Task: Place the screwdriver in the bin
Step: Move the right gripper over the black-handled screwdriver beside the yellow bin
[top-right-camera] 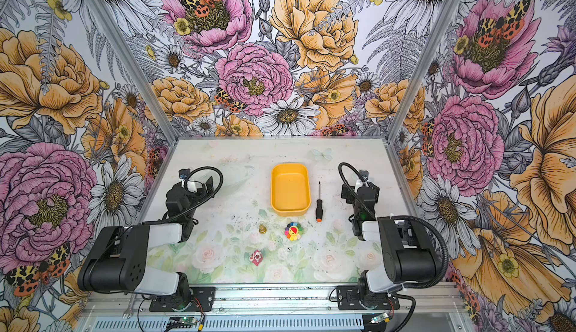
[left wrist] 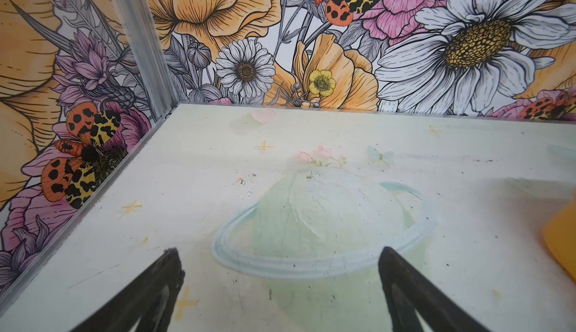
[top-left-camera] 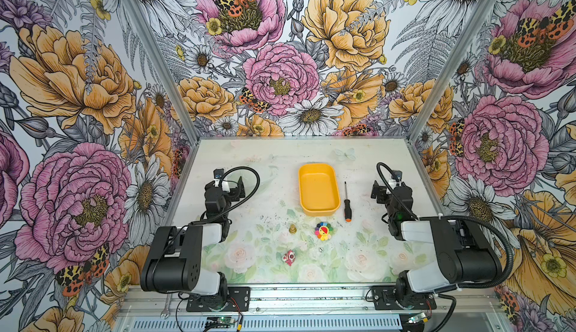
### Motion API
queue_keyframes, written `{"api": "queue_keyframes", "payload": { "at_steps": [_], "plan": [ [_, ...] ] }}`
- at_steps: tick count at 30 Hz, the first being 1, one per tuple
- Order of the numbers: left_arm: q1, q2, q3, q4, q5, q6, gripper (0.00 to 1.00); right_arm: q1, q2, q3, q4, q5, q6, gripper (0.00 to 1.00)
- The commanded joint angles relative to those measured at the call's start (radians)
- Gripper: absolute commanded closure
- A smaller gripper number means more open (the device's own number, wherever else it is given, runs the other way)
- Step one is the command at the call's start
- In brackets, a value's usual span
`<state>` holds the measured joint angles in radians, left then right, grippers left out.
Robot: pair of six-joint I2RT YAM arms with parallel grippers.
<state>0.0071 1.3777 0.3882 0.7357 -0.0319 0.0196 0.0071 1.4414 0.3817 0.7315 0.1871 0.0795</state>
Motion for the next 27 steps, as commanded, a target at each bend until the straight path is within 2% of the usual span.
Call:
{"api": "queue_keyframes", "payload": {
  "at_steps": [1,6,9,13,17,22,27],
  "plan": [
    [0.017,-0.110,0.078,-0.223,0.096,-0.056,0.01,0.002,-0.160,0.092,-0.254,0.019,0.073,0.05],
    [0.020,-0.152,0.098,-0.257,0.233,-0.130,0.01,0.020,-0.313,0.206,-0.661,-0.158,0.240,0.10],
    [0.020,-0.147,0.108,-0.263,0.281,-0.167,0.01,0.047,-0.355,0.224,-0.794,-0.226,0.317,0.10],
    [0.024,-0.122,0.120,-0.253,0.354,-0.200,0.01,0.103,-0.422,0.144,-0.811,-0.262,0.436,0.14],
    [0.033,-0.078,0.134,-0.235,0.415,-0.286,0.01,0.180,-0.424,0.105,-0.828,-0.264,0.484,0.18],
    [0.051,-0.006,0.169,-0.217,0.540,-0.365,0.01,0.286,-0.373,0.089,-0.836,-0.182,0.526,0.19],
    [0.055,0.009,0.168,-0.199,0.550,-0.381,0.01,0.370,-0.257,0.121,-0.834,-0.104,0.527,0.19]
  ]
}}
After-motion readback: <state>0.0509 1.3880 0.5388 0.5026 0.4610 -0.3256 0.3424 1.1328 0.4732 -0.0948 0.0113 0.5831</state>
